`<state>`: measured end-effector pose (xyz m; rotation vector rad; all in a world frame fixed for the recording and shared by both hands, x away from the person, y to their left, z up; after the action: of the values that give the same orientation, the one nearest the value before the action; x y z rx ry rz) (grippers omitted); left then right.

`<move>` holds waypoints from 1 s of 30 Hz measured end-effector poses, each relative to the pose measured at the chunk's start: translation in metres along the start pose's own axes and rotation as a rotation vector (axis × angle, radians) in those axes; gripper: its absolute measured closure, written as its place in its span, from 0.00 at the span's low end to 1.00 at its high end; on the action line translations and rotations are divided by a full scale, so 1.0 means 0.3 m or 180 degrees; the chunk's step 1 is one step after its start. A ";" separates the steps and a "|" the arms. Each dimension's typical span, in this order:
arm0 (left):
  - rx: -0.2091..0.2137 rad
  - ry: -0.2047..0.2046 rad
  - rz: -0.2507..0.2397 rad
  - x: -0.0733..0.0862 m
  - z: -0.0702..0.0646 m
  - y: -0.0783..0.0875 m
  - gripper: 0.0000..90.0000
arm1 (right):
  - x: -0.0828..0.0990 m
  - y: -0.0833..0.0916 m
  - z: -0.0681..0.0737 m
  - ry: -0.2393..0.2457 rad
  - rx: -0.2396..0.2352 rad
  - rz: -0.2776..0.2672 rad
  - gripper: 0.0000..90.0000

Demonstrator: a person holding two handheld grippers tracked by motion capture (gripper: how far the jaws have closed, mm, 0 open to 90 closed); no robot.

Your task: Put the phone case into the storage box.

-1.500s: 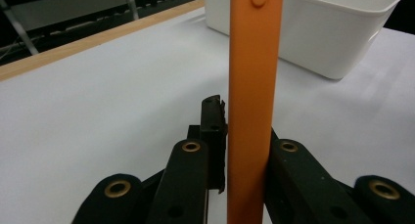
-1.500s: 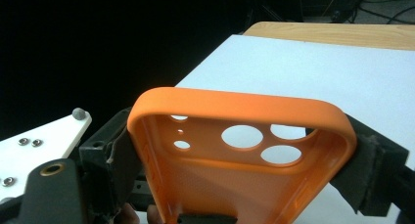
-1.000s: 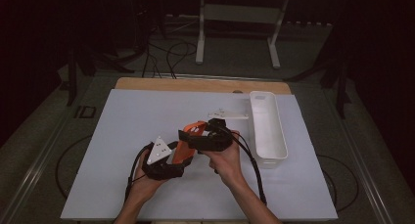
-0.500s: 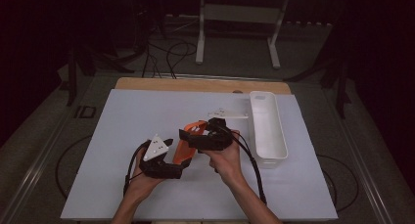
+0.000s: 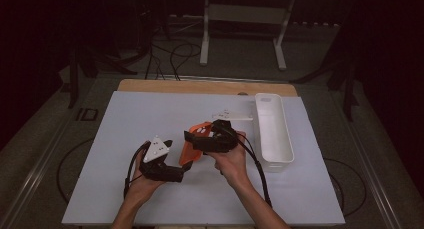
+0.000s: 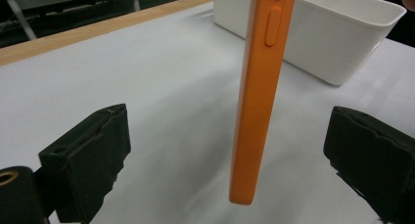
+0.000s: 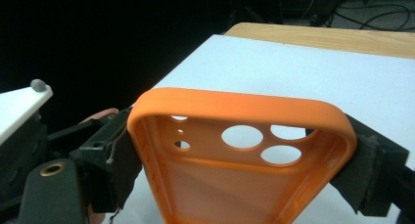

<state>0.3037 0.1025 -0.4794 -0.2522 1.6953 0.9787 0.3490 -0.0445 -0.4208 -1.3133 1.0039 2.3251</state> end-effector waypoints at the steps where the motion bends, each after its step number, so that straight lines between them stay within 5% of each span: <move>1: -0.0005 0.0001 -0.0002 0.000 0.001 0.001 0.04 | 0.000 0.000 -0.002 -0.0002 0.0009 -0.0003 0.18; 30: -0.0133 0.0020 -0.0007 0.002 0.045 0.031 0.02 | -0.076 0.019 -0.057 0.0139 0.0298 -0.0055 0.18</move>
<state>0.3074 0.1181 -0.4761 -0.2848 1.6811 1.0136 0.3691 -0.0585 -0.4050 -1.3361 1.0965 2.2174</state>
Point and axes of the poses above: each handheld gripper's, and its own axes: y roughly backward along the jaws, x roughly out of its underside, z roughly to its left, the point moved 5 cm from there along -y, roughly forward along the jaws
